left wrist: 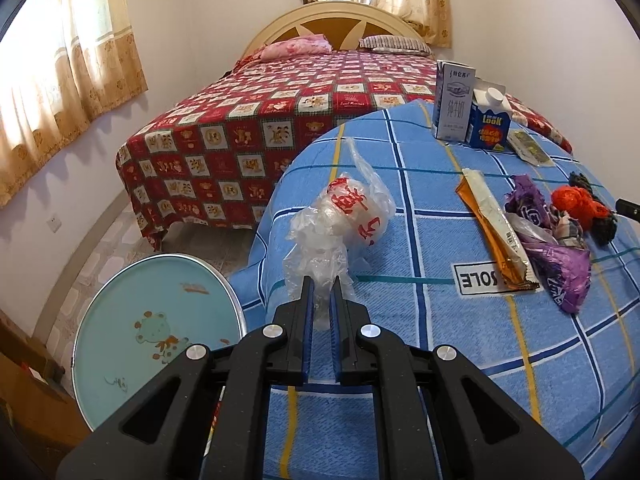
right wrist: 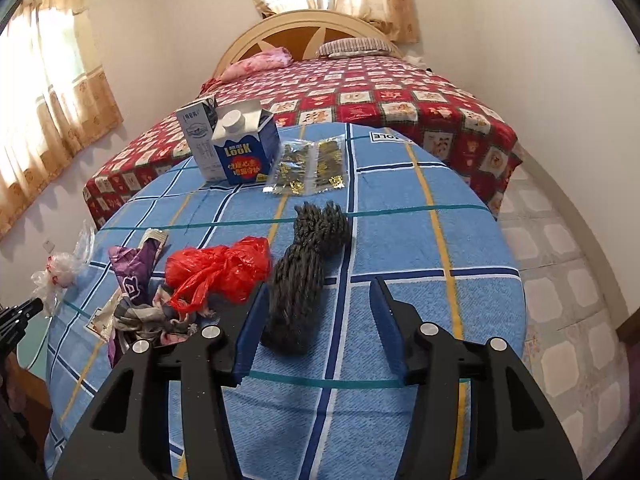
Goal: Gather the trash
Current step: 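Lift the black rope with the right gripper while the left gripper holds the clear bag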
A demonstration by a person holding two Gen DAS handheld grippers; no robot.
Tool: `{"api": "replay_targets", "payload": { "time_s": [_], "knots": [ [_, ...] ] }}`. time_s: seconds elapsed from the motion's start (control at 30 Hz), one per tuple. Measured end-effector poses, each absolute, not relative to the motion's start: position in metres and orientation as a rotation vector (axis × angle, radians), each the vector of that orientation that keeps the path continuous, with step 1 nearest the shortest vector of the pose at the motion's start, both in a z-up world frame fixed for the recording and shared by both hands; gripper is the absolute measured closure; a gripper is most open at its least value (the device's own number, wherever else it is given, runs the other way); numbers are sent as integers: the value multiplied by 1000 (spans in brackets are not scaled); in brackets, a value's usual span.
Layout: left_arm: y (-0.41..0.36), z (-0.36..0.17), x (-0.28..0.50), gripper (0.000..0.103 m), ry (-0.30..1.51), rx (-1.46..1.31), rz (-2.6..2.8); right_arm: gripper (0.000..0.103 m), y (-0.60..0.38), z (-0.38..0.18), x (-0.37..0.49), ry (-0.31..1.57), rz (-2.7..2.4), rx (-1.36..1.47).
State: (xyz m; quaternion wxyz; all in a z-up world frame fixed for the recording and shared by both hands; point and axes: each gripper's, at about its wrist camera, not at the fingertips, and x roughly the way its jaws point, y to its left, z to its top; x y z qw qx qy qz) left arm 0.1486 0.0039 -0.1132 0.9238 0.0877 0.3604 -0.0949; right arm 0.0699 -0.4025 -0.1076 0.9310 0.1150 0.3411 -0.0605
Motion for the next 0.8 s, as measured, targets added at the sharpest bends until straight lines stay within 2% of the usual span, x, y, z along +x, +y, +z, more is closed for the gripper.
{"api": "replay_targets", "payload": {
  "time_s": [0.13, 0.2, 0.23, 0.27, 0.33, 0.4, 0.43, 0.53, 0.73, 0.8],
  "knots": [
    [3, -113, 145, 96, 737, 183, -196, 51, -399, -119, 83, 741, -106, 237],
    [3, -113, 144, 96, 740, 185, -196, 56, -395, -128, 91, 772, -87, 239],
    [4, -114, 144, 96, 742, 184, -195, 70, -394, -129, 93, 784, -75, 239],
    [5, -114, 143, 96, 742, 183, -193, 78, -393, -129, 93, 788, -52, 250],
    [7, -112, 143, 96, 739, 179, -191, 87, -391, -128, 93, 793, -34, 255],
    [10, -108, 141, 96, 730, 174, -189, 91, -390, -124, 89, 776, -42, 247],
    [11, -106, 140, 96, 726, 171, -190, 102, -390, -121, 86, 759, -57, 242],
    [13, -99, 136, 96, 705, 168, -190, 102, -384, -100, 74, 678, -110, 193],
    [23, -90, 130, 96, 686, 165, -181, 102, -368, -82, 79, 647, -92, 136],
    [27, -89, 129, 96, 684, 161, -177, 98, -366, -86, 83, 655, -109, 118]
  ]
}}
